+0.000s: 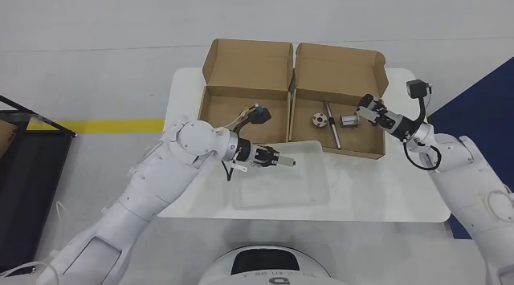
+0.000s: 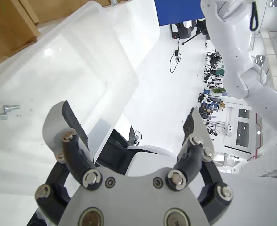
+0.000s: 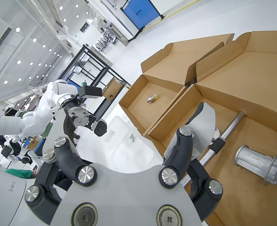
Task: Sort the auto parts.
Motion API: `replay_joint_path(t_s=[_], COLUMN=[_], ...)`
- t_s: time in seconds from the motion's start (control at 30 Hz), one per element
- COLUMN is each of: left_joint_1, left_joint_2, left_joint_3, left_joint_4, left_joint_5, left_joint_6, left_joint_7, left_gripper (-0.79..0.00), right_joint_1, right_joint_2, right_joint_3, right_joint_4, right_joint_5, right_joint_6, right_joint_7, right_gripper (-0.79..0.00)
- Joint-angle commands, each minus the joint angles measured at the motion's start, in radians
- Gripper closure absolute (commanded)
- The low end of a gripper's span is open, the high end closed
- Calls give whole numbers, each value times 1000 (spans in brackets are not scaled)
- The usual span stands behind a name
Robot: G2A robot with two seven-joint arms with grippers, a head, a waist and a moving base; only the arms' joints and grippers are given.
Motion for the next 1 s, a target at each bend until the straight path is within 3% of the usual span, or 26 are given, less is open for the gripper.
replay_joint_path(t_s=[0.0, 0.23, 0.4, 0.67, 0.97], left_joint_1=[9, -59, -109, -143, -154], left_joint_2=[1, -19, -46, -70, -90], left_joint_3=[42, 197, 281, 302, 298], left_joint_4=[-16, 5, 69, 135, 191], left_joint_5=[93, 302, 437, 505, 534], left_joint_6=[12, 84, 184, 294, 317], left_joint_7=[-8, -125, -78, 11, 138], left_gripper=[-785, -785, -785, -785, -785], right_joint_1=[0, 0, 0, 0, 0], right_joint_2=[0, 0, 0, 0, 0], right_joint_3=[0, 0, 0, 0, 0], right_joint_4=[0, 0, 0, 0, 0], right_joint_5=[0, 0, 0, 0, 0], right_joint_6=[0, 0, 0, 0, 0], right_joint_7=[0, 0, 0, 0, 0], right_gripper=[-785, -785, -785, -785, -785])
